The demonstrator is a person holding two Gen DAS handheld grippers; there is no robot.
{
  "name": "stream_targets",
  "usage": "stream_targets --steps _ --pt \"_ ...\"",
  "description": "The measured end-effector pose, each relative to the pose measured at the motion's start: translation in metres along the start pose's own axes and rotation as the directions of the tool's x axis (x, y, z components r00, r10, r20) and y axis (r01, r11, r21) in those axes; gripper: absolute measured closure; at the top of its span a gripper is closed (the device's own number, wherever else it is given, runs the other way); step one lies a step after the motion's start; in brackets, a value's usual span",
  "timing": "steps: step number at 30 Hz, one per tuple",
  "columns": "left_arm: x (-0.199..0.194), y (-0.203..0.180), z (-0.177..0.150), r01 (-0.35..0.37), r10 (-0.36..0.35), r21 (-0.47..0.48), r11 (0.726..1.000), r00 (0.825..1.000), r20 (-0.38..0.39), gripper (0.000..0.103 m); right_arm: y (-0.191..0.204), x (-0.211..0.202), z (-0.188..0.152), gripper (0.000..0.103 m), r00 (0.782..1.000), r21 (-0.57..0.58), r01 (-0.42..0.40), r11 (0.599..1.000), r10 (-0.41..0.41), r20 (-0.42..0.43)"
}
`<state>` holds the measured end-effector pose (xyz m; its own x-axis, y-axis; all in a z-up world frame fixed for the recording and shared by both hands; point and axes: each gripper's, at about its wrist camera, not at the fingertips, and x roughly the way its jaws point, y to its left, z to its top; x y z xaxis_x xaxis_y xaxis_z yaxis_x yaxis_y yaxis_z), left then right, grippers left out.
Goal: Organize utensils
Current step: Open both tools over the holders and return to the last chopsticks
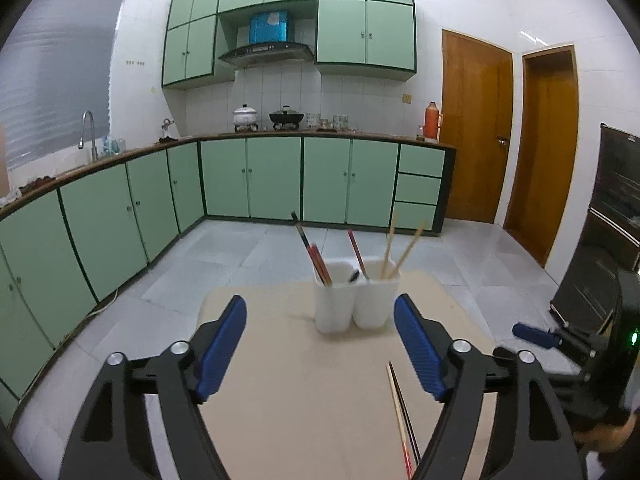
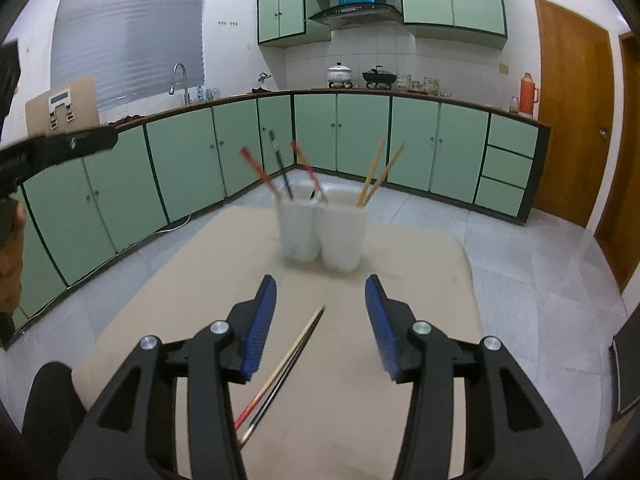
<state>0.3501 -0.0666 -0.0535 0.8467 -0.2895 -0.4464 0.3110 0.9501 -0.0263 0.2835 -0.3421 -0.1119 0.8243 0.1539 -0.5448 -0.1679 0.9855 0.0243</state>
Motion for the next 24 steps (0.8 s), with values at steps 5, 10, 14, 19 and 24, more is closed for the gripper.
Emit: stream_targets --steps 5,10,14,19,24 --pt "-0.017 -0.004 -0.031 -0.013 0.013 0.004 1.0 1.0 -0.015 0.019 0.023 -0.009 -0.066 0.058 0.999 -0.011 0.019 1.0 -0.019 -0.038" --pt "-0.018 0.002 -0.069 -0.034 0.033 -0.02 0.999 0.997 -0.065 0.016 0.034 -0.002 -0.124 0.058 0.993 0.034 0.021 0.999 -0.017 -0.116" --pt "-0.019 0.013 -0.113 -0.055 0.049 -0.064 0.996 0.994 -0.099 0.014 0.051 0.005 -0.151 0.06 0.988 0.022 0.013 1.0 -0.01 -0.155" --pt "-0.013 0.034 -0.156 -0.09 0.061 -0.15 0.985 0.98 -0.188 0.014 0.065 0.019 -0.166 0.069 0.982 -0.021 -0.014 1.0 0.009 -0.19" --pt "-0.016 0.038 -0.174 -0.113 0.086 -0.138 0.984 0.979 -0.186 0.014 0.075 0.029 -0.168 0.07 0.981 -0.06 -0.033 0.998 0.021 -0.193"
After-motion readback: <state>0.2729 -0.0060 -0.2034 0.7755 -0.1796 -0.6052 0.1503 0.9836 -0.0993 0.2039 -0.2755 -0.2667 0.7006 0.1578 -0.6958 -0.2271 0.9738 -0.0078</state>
